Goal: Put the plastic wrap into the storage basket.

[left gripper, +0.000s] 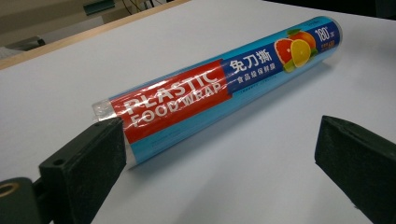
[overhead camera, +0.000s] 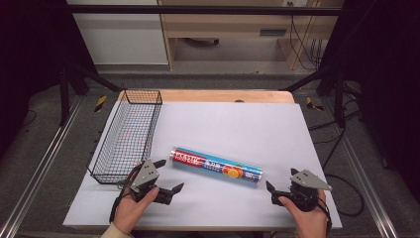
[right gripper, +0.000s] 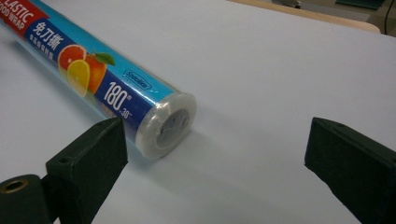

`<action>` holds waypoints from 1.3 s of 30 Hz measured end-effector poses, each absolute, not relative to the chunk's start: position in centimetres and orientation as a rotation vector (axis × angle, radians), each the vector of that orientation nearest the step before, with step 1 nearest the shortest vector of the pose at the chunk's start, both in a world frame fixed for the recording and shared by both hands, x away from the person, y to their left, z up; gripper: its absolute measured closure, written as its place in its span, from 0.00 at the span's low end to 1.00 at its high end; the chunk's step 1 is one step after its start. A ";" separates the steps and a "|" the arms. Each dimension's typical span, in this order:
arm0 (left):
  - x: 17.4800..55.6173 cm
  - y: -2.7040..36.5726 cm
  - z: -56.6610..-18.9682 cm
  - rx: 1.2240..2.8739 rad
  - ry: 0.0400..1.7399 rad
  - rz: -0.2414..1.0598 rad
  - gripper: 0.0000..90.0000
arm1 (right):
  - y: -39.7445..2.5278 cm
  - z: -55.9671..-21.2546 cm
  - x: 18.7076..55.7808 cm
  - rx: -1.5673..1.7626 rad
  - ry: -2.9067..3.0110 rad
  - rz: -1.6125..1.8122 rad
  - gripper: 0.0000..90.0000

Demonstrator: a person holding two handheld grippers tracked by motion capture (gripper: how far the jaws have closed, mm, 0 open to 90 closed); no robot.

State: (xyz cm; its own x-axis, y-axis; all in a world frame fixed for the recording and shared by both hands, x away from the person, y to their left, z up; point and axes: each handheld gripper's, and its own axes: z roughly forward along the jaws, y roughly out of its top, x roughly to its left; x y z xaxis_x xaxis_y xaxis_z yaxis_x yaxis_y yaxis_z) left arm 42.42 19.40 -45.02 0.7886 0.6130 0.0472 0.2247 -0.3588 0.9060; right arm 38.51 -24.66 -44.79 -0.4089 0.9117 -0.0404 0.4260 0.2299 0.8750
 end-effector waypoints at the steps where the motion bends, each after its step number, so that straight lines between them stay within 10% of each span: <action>1: 42.4 19.4 -45.0 1.942 0.631 0.465 0.02 | -24.5 -44.8 38.5 1.225 1.949 1.118 0.07; 23: 42.3 19.6 -45.0 1.984 0.624 0.446 0.02 | -16.6 -36.5 43.6 0.703 2.336 0.942 0.10; 39: 42.4 19.6 -45.0 1.996 0.619 0.425 0.03 | -12.7 -41.2 49.6 0.651 2.627 0.842 0.08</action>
